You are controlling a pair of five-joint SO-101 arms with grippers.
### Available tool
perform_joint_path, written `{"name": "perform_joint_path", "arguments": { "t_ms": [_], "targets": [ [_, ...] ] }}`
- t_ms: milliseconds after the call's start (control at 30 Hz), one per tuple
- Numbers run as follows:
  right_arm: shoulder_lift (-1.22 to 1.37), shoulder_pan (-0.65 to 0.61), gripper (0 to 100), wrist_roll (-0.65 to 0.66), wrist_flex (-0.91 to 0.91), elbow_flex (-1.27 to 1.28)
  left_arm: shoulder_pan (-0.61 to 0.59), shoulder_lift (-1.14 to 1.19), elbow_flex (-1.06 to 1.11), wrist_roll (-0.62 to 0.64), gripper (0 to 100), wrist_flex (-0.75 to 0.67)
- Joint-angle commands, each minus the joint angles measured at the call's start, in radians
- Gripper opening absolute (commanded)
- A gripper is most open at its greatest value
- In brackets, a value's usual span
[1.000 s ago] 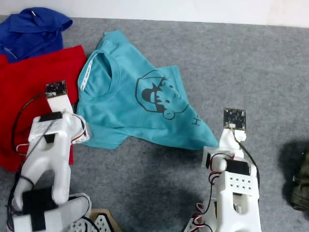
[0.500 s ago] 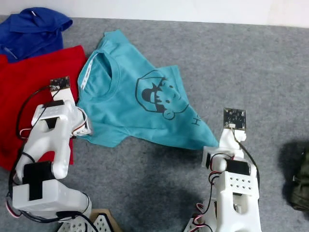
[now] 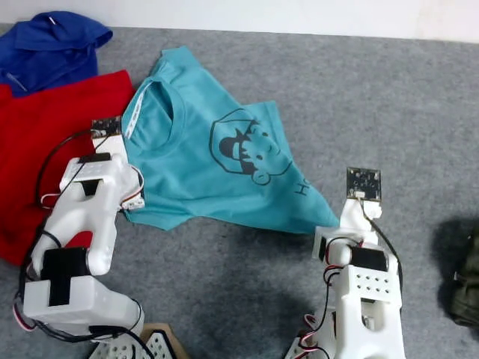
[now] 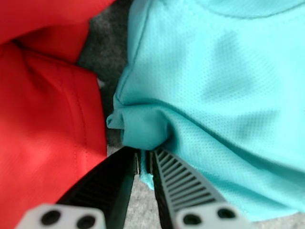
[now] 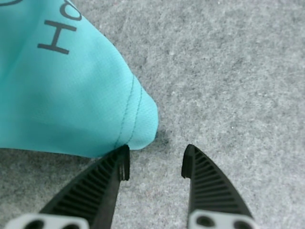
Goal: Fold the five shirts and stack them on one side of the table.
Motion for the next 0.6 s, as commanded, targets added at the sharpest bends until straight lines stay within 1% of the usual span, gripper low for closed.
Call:
{"name": "perform_joint_path", "arguments": {
  "t_ms": [0,167,300,433,567],
  "targets": [
    [-0.015,-0.010,18.7,0.012,0.005,-0.044,0.076,-0.038,-0.018,-0.002,1,0.080],
    [-0.015,-0.010,18.7,0.012,0.005,-0.044,0.140,-0.229,-0.018,0.002,1,0.222],
    [-0.015,-0.010,18.7,0.011,0.005,-0.044,0.139,-0.441,-0.013,0.003,1,0.331],
    [-0.015,-0.021,18.7,0.008,0.005,-0.044,0.101,-0.616,0.005,0.003,1,0.341],
    [-0.008,-0.087,18.7,0.012,0.005,-0.042,0.082,-0.720,-0.036,0.002,1,0.339]
  ]
}}
